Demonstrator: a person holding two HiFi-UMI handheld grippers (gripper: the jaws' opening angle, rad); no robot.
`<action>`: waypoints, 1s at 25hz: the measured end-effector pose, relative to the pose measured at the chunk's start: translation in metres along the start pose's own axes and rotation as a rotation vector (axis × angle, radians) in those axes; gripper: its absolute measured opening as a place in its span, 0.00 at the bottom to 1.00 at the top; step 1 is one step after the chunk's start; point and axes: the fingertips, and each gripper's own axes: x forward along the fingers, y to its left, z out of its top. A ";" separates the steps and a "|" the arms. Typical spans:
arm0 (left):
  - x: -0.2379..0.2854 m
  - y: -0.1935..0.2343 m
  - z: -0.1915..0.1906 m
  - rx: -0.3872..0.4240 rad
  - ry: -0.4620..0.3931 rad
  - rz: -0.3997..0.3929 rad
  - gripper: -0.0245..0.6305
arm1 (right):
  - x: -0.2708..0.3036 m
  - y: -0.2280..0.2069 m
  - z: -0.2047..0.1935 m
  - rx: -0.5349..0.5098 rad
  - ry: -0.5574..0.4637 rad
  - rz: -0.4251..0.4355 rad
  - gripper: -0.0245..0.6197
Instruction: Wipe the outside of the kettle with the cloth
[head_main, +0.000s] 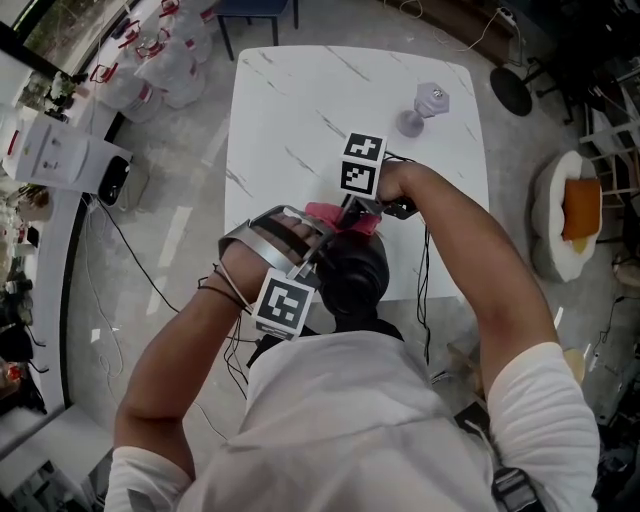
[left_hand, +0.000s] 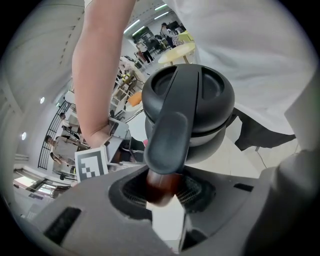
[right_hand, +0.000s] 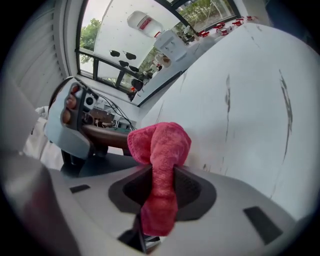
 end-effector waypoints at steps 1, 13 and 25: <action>0.000 0.000 -0.001 -0.004 0.003 -0.002 0.22 | 0.003 -0.005 0.000 0.000 0.007 -0.005 0.22; 0.002 -0.003 -0.008 -0.059 0.026 -0.013 0.22 | 0.022 -0.045 0.004 0.040 -0.044 -0.037 0.22; 0.016 -0.012 -0.028 -0.249 -0.003 -0.123 0.22 | -0.136 -0.022 0.009 0.121 -0.917 -0.383 0.22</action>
